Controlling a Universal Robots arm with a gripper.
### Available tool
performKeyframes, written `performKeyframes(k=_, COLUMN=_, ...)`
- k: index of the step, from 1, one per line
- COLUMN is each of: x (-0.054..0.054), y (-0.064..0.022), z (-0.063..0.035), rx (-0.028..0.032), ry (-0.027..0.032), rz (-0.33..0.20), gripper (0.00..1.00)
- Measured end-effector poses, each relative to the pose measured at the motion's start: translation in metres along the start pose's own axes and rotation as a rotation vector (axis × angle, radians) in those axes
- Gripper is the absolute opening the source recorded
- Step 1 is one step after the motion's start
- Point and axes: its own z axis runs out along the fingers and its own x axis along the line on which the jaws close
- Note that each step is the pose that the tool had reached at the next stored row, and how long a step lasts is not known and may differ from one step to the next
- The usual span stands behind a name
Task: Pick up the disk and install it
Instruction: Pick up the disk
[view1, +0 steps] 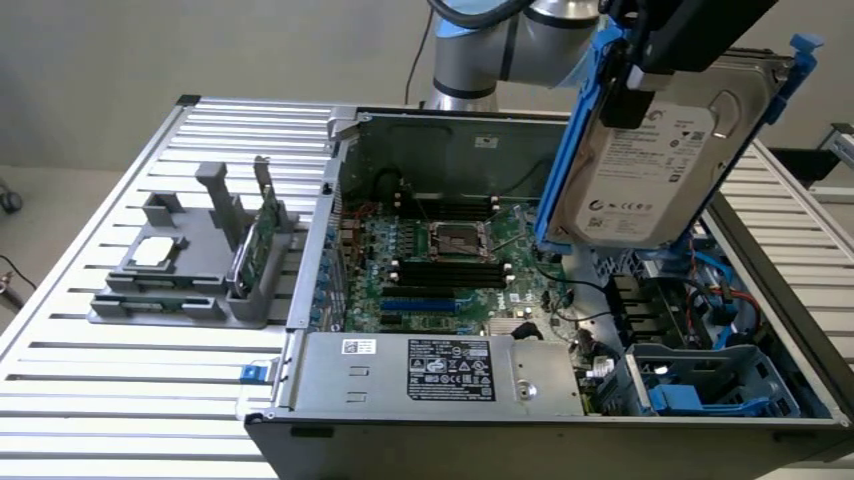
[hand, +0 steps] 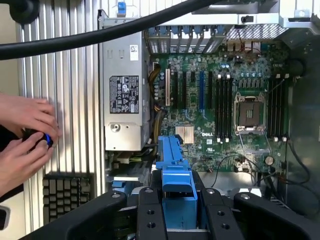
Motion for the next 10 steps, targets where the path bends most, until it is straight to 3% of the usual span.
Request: performKeyframes(k=10, x=0.025, y=-0.0222, z=0.0003, rx=-0.0002, ry=-0.0013, rz=0.0, gripper=0.33)
